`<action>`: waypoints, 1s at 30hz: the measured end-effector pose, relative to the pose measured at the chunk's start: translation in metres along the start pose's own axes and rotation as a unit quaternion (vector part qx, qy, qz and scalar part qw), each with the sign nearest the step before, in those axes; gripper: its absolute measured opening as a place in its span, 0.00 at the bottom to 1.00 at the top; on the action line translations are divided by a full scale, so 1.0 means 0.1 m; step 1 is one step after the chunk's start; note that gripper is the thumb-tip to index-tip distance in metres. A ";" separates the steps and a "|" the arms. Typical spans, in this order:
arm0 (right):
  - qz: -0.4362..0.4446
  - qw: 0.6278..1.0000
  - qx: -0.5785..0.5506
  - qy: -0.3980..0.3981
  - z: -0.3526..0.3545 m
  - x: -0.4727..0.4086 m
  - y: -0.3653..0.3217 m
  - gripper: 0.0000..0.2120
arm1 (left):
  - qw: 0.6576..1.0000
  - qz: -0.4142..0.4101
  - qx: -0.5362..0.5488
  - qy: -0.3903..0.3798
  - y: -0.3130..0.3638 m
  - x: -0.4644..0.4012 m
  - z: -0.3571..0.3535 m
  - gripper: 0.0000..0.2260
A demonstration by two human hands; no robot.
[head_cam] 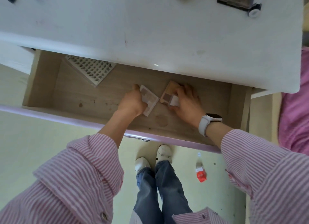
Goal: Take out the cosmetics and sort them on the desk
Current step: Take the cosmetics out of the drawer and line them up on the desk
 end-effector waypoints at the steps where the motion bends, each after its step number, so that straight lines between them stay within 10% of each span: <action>1: -0.003 1.000 -0.002 0.001 0.01 0.00 -0.01 0.28 | 1.000 -0.008 -0.015 0.005 0.00 0.03 0.04 0.17; 10: 0.058 0.996 -0.041 -0.057 0.01 0.17 -0.30 0.29 | 0.995 -0.059 -0.070 0.050 -0.07 0.49 0.39 0.13; 19: 0.232 0.969 -0.072 -0.050 0.53 0.37 -0.98 0.17 | 0.964 -0.094 0.217 0.118 -0.31 1.03 1.09 0.12; 30: 0.094 0.912 -0.393 0.063 1.41 -0.43 -1.59 0.12 | 0.868 -0.019 0.460 0.186 -0.52 0.63 2.20 0.19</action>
Point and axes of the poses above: each hand's wrist, its own x-axis away from the middle knuckle, its own z-axis out of the back of the hand, y = z × x, the point moved 9 cm from there along -x, towards the middle knuckle, and after that the axes turned 4 degrees about z, right-handed, at the moved point
